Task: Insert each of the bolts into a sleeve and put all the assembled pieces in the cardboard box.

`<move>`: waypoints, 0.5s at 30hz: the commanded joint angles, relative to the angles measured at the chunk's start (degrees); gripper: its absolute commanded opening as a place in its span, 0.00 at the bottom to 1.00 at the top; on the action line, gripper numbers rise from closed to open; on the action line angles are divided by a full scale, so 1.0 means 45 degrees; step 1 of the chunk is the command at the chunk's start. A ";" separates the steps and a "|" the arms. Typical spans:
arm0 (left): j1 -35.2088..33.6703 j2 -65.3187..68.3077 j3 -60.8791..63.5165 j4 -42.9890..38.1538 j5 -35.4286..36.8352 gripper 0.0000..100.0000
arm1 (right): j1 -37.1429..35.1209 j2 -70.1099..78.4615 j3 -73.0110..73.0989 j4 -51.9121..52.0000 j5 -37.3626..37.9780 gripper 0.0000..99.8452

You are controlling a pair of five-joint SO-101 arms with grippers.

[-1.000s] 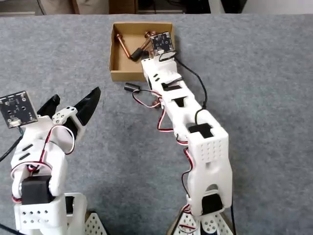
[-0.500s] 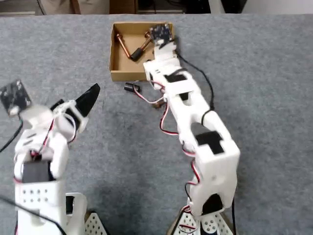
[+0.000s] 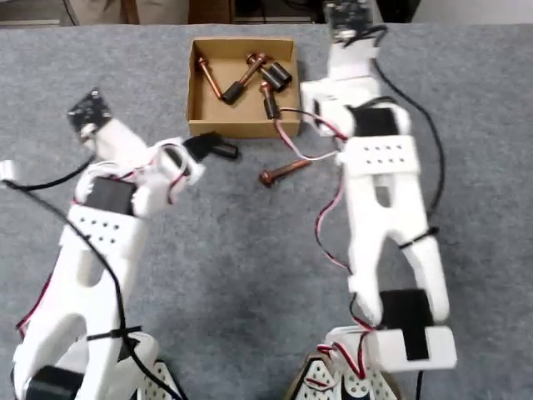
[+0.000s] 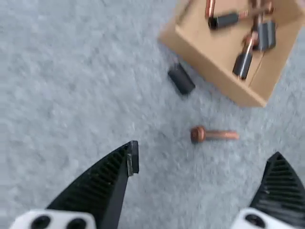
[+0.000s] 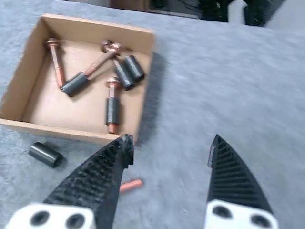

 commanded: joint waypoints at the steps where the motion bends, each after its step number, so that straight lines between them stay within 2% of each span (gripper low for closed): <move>1: 0.1035 0.0440 -0.0762 -0.0078 0.0625 0.39 | 0.0908 -0.1084 -0.0537 0.0801 0.0098 0.20; 4: 0.1465 0.1006 -0.0781 -0.0078 0.1094 0.39 | 0.1084 -0.1221 -0.0537 0.1016 0.0195 0.09; 7: 0.0821 0.1338 -0.0781 -0.0078 0.1582 0.39 | 0.0498 -0.0869 -0.0322 0.0957 0.0313 0.01; 15: -0.2911 0.1475 -0.0625 0.0059 0.1875 0.39 | -0.3077 0.1358 0.0049 0.1035 0.4904 0.12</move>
